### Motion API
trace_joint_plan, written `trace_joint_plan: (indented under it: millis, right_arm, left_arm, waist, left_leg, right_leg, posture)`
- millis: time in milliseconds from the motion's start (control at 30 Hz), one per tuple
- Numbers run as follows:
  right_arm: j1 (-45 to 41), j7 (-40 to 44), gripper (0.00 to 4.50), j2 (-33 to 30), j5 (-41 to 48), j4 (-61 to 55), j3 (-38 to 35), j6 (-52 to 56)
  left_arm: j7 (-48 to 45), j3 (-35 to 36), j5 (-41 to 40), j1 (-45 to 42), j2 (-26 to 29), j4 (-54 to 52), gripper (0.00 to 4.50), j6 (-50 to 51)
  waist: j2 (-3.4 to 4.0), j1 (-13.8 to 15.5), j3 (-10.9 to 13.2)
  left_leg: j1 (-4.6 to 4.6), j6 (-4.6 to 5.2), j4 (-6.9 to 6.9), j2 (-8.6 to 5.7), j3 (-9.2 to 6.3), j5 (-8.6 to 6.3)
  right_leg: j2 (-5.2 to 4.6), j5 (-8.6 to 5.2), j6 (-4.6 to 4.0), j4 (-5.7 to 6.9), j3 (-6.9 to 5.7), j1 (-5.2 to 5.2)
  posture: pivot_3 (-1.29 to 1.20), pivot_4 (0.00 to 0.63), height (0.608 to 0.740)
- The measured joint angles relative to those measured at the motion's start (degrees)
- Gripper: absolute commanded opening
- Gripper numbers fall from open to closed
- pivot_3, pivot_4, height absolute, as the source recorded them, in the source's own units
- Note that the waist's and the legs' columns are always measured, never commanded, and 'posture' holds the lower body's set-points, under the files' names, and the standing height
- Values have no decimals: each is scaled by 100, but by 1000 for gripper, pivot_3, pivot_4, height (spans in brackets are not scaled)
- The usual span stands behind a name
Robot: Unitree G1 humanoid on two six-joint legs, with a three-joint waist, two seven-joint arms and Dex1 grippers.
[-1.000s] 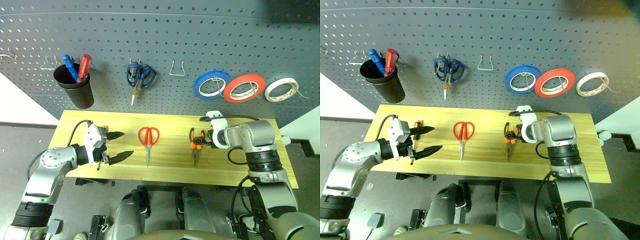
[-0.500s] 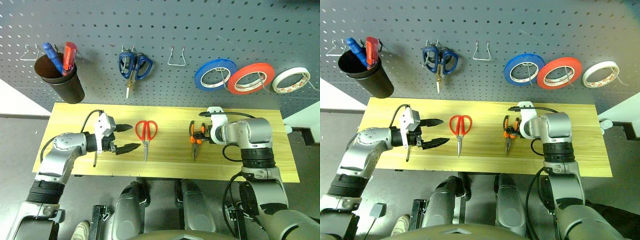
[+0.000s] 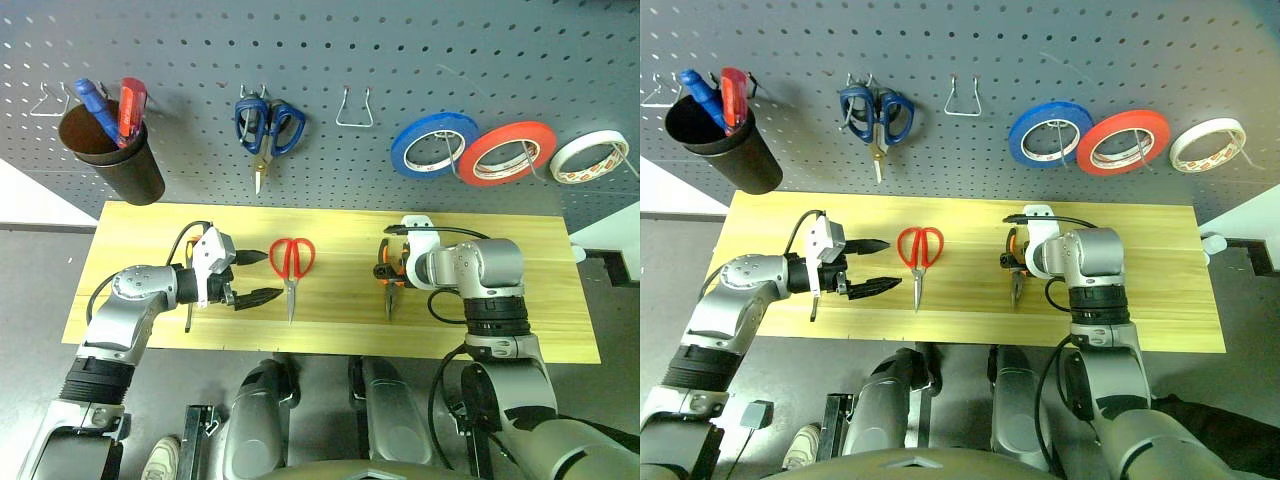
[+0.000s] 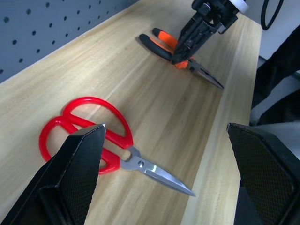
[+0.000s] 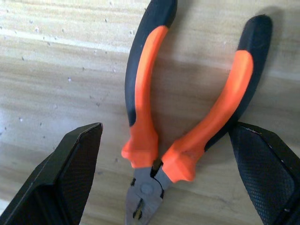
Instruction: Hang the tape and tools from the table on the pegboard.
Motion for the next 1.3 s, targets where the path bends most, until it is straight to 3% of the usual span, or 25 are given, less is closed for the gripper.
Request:
trace_joint_plan:
  millis: [167, 267, 400, 767, 900, 1300]
  right_arm:
    - [-117, -27, 4435, 9, -114, 239, 224, -305]
    - [-170, 2, 3889, -43, -169, 328, 351, -297]
    - [-179, 161, 2807, -198, -175, 340, 609, -223]
    - [-170, 285, 2807, -184, -184, 126, 854, 112]
    - [-172, 300, 1996, -196, -222, 140, 929, 65]
    - [-163, 1008, 1998, -519, 91, -5, 1267, 142]
  left_arm:
    - [15, -1, 31, 53, 0, -10, 4361, -28]
    - [20, -2, 52, 122, 0, -17, 4361, -31]
    - [48, 0, 76, 179, 2, -58, 4361, -40]
    - [111, 8, 108, 342, 48, -222, 4361, -40]
    - [112, 8, 119, 342, 48, -222, 4361, -45]
    - [117, 155, 95, 420, 139, -291, 4361, -113]
  waist:
    - [-3, -1, 0]
    - [-7, 1, -2]
    - [-9, 0, -3]
    - [-21, 1, -10]
    - [-23, -1, -11]
    - [-35, 5, -18]
  left_leg:
    - [18, -19, -23, 1, -1, 14]
    - [18, -19, -27, 1, -2, 15]
    - [17, -20, -41, 1, -2, 14]
    - [19, -38, -106, -1, 4, 26]
    - [22, -41, -107, -1, 3, 28]
    - [-1, -45, -113, -2, 5, 31]
  right_leg:
    - [3, 0, -1, -4, 0, 4]
    - [3, 0, -1, -10, -1, 6]
    - [4, 1, -3, -40, -3, 11]
    - [12, 2, -3, -83, -12, 7]
    - [12, 2, -3, -83, -12, 7]
    - [17, 2, -2, -83, -13, -11]
  posture:
    - [-10, 403, 734]
    - [-6, 396, 734]
    - [-5, 388, 734]
    - [2, 374, 734]
    - [3, 363, 734]
    - [-3, 291, 734]
